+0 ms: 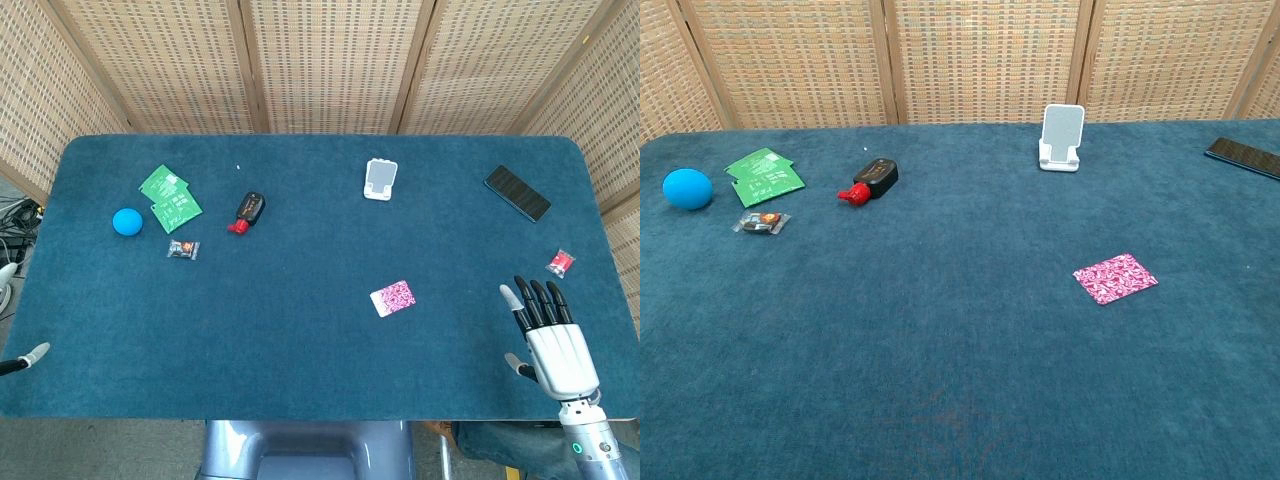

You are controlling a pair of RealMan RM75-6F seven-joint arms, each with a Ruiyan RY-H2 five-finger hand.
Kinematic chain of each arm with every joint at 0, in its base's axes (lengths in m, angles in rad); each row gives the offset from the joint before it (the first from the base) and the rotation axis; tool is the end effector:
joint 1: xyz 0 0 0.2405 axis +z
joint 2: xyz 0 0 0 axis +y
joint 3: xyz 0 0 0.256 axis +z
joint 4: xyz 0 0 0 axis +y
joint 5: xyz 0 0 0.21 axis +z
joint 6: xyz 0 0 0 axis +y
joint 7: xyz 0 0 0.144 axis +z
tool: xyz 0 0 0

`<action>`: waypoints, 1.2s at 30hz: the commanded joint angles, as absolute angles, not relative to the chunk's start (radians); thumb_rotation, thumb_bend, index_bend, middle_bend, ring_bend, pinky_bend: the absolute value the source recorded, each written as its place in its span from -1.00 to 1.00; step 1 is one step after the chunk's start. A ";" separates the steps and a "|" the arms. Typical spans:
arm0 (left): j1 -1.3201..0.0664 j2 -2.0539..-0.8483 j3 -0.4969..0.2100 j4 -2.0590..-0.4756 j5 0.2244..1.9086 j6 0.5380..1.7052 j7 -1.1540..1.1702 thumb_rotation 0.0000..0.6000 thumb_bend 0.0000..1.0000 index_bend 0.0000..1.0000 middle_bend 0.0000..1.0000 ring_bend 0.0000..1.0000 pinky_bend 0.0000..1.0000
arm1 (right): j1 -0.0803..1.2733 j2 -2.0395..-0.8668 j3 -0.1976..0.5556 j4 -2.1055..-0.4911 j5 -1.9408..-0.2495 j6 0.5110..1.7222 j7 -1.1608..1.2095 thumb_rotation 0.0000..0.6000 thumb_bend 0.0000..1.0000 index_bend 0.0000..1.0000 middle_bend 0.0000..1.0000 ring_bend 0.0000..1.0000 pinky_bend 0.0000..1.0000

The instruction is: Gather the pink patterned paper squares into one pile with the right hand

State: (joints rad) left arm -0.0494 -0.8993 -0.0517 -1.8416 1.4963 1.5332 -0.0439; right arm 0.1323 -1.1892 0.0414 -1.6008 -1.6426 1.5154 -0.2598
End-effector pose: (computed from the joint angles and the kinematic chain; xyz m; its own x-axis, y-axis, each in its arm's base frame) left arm -0.2815 0.1683 0.2116 0.3457 -0.0320 0.9378 0.9383 0.0136 -0.3454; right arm -0.2780 -0.1906 0.1333 0.5710 0.0814 0.8169 -0.7976 -0.1808 0.5755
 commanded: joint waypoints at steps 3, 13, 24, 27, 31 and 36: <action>-0.052 -0.900 -0.051 -1.842 1.495 1.526 -0.045 1.00 -1.00 -1.00 -1.00 -1.00 -1.00 | 0.140 -1.184 0.035 -1.604 -1.639 1.490 -0.251 1.00 -0.96 -1.00 -1.00 -1.00 -1.00; -0.089 -0.924 -0.075 -1.813 1.444 1.469 -0.048 1.00 -1.00 -1.00 -1.00 -1.00 -1.00 | 0.379 -1.197 0.031 -1.611 -1.668 1.127 -0.029 1.00 1.00 -0.76 -0.94 -1.00 -0.98; -0.134 -0.944 -0.098 -1.806 1.348 1.383 0.003 1.00 -1.00 -1.00 -1.00 -1.00 -1.00 | 0.599 -1.319 0.084 -1.510 -1.493 0.765 0.012 1.00 1.00 -0.62 -0.82 -0.91 -0.79; -0.138 -0.946 -0.100 -1.808 1.336 1.377 0.011 1.00 -1.00 -1.00 -1.00 -1.00 -1.00 | 0.622 -1.355 0.103 -1.469 -1.453 0.748 -0.011 1.00 1.00 -0.63 -0.83 -0.91 -0.79; -0.142 -0.948 -0.102 -1.806 1.321 1.368 0.019 1.00 -1.00 -1.00 -1.00 -1.00 -1.00 | 0.648 -1.402 0.122 -1.426 -1.396 0.725 -0.022 1.00 1.00 -0.69 -0.81 -0.91 -0.79; -0.144 -0.948 -0.105 -1.803 1.312 1.365 0.016 1.00 -1.00 -1.00 -1.00 -1.00 -1.00 | 0.655 -1.412 0.111 -1.418 -1.381 0.725 -0.032 1.00 1.00 -0.80 -0.76 -0.90 -0.79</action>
State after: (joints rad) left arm -0.1440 -0.9485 -0.1046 -1.8029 1.3123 1.3646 0.0163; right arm 0.6540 -1.4123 0.1135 -1.4179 -1.3828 0.7261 -0.0298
